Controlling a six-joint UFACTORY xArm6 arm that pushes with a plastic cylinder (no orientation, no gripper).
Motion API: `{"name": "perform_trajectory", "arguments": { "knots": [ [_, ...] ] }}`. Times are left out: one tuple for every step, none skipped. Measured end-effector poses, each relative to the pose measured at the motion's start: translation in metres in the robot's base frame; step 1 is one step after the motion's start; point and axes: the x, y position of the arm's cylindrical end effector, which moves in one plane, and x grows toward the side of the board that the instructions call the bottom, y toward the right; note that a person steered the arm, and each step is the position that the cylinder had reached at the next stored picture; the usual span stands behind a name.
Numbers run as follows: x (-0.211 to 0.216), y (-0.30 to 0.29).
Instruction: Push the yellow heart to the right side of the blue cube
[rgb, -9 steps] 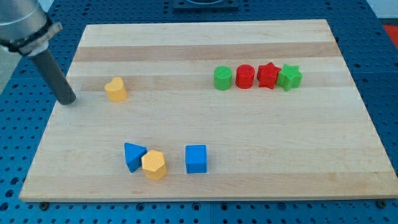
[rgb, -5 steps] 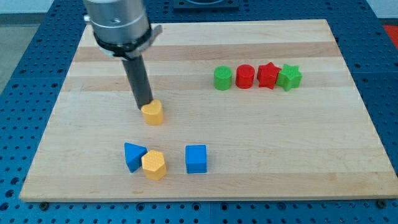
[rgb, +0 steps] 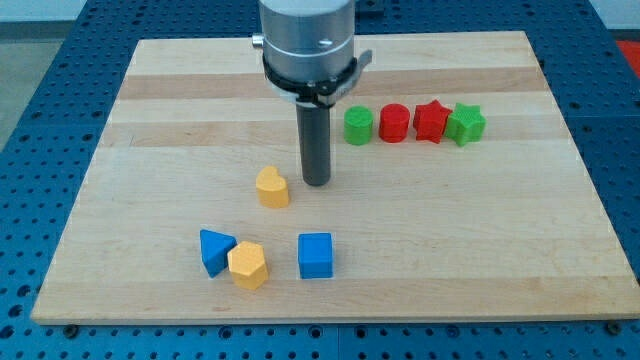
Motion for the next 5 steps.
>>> {"name": "perform_trajectory", "arguments": {
  "knots": [
    [-0.002, -0.052],
    [-0.002, -0.092],
    [-0.002, -0.119],
    [0.006, -0.143],
    [0.024, -0.121]
  ]
}}
